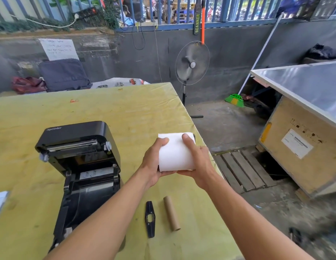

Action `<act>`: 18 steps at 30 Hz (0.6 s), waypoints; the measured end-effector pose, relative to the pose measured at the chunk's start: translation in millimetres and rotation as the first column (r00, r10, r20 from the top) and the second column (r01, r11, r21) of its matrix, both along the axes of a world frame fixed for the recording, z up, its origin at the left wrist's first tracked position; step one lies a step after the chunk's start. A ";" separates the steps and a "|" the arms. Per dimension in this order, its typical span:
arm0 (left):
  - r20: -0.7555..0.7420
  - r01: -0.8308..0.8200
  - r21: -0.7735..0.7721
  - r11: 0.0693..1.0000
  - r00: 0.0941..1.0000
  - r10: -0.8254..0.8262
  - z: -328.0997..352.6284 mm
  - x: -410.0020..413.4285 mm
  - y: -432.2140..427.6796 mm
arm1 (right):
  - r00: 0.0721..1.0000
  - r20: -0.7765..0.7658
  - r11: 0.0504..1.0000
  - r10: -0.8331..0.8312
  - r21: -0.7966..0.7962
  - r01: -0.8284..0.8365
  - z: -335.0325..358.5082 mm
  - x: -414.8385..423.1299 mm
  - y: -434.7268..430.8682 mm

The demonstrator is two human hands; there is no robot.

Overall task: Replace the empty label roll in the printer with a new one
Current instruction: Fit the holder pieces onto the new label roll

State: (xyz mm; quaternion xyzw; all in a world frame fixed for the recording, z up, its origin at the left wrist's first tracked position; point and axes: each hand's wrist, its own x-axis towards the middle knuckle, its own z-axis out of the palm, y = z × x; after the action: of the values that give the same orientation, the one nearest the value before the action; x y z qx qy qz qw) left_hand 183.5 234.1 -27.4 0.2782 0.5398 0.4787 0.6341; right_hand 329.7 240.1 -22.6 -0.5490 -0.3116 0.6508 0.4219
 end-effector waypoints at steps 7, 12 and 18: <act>-0.178 0.193 -0.064 0.979 0.963 -0.202 13.2 -3.7 -12.0 | 0.993 0.001 0.991 -0.114 0.077 0.114 -13.0 10.4 -1.1; -0.288 -0.156 -0.177 0.972 0.952 0.100 -12.0 -26.5 -17.4 | 0.995 -0.029 0.993 -0.092 0.074 0.094 -16.9 18.9 1.4; -0.790 0.019 -0.490 0.871 0.412 -0.454 -87.7 -14.7 -73.4 | 0.997 -0.039 0.997 -0.073 0.019 0.073 -25.6 24.7 6.9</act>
State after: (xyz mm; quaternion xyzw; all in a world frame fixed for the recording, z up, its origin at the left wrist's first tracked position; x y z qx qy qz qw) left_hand 168.8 160.6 -115.1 0.4232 0.8299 0.0399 0.3614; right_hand 354.4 247.0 -48.2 -0.5430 -0.2897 0.6423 0.4568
